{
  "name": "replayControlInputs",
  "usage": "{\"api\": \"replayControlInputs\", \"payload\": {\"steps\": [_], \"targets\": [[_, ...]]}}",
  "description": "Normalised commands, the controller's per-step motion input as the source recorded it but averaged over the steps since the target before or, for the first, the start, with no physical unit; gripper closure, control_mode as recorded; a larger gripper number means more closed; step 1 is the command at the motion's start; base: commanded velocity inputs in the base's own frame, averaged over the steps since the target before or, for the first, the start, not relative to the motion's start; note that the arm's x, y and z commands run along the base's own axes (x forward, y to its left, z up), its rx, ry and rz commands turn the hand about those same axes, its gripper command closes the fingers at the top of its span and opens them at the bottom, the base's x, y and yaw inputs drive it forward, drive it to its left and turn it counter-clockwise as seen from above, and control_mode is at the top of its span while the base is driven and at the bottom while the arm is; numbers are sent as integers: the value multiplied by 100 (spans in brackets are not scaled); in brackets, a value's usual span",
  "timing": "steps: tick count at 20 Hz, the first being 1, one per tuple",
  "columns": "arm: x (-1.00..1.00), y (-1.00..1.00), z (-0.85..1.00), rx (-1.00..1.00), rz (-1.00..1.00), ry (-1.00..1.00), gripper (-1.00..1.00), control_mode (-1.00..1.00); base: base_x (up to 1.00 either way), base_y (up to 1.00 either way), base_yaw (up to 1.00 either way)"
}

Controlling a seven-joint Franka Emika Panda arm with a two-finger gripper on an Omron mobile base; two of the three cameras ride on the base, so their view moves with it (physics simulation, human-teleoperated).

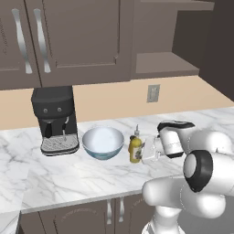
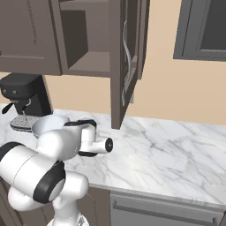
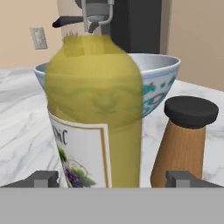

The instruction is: Retrieve the bottle and the shaker from the cabinet and place them next to the mixing bowl on the counter. Then add garlic from the fridge to the mixing bowl.

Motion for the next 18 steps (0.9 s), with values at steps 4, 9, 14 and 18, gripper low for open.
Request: {"api": "replayControlInputs", "payload": {"steps": [4,9,14,18], "targets": [[-1,-15,0,0,0,0,-100,-100,0,0,0],[-11,-77,0,5,-2,0,-100,-100,0,0,0],[-6,-93,3,12,-6,0,-100,-100,0,0,0],[-25,-57,59,19,-9,-1,-100,-100,0,0,0]]}}
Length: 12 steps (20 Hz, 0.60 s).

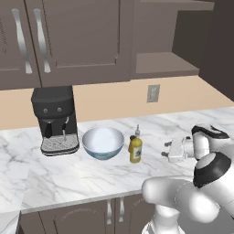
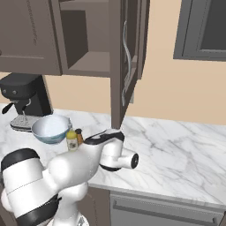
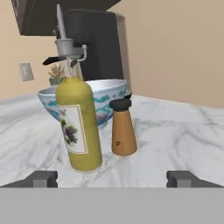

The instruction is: Retrieve the bottle and the shaker from the cabinet and place them next to the mixing bowl on the counter. Then add garlic from the fridge to the mixing bowl.

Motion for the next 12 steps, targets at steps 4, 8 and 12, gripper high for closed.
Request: {"api": "replayControlInputs", "payload": {"steps": [4,8,12], "targets": [[-44,-10,88,22,-14,-4,-100,-100,0,0,0],[-65,17,99,17,-18,-2,-100,-100,0,0,0],[-61,64,100,3,-22,7,-100,-100,0,0,0]]}}
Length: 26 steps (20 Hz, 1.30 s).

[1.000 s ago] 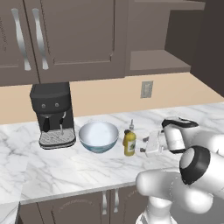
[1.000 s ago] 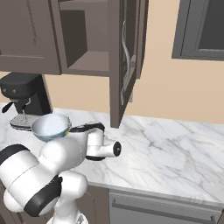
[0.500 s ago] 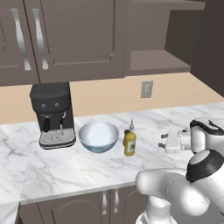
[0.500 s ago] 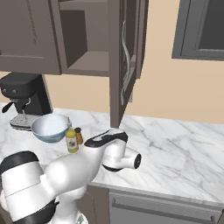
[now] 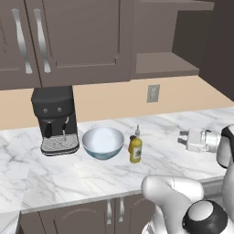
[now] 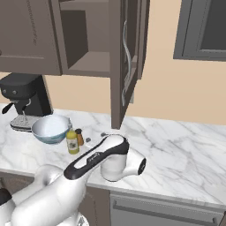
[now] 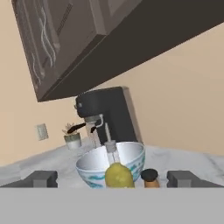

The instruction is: Retrieve the bottle and the shaker from the cabinet and place them next to the mixing bowl on the counter. Then add garlic from the fridge to the mixing bowl.

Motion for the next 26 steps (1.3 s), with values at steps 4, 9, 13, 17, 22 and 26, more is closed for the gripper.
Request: {"api": "replayControlInputs", "payload": {"steps": [4,9,13,17,22,26], "targets": [[-25,91,100,-2,-21,30,-100,-100,0,0,0],[-36,97,100,-9,-16,32,-100,-100,0,0,0],[-74,55,100,-14,-4,2,-100,-100,0,0,0],[-29,5,93,-26,-4,3,-100,-100,0,0,0],[-61,19,81,-19,-7,20,-100,-100,0,0,0],[-75,32,46,-10,-22,27,-100,-100,0,0,0]]}}
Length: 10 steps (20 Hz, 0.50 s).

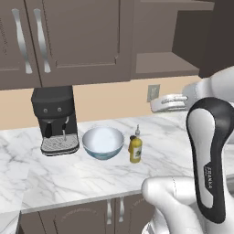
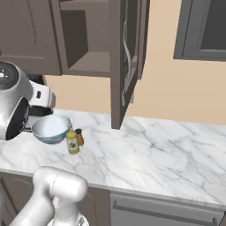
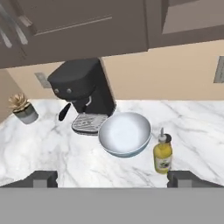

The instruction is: Retrieve the bottle and the shaker from the cabinet and place them next to the mixing bowl on the counter. Then add garlic from the fridge to the mixing bowl.

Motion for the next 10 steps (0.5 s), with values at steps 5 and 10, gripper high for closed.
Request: {"api": "replayControlInputs", "payload": {"steps": [5,10], "targets": [[-23,71,-23,-20,-31,20,-100,-100,0,0,0],[20,26,-40,-11,-32,-2,-100,-100,0,0,0]]}}
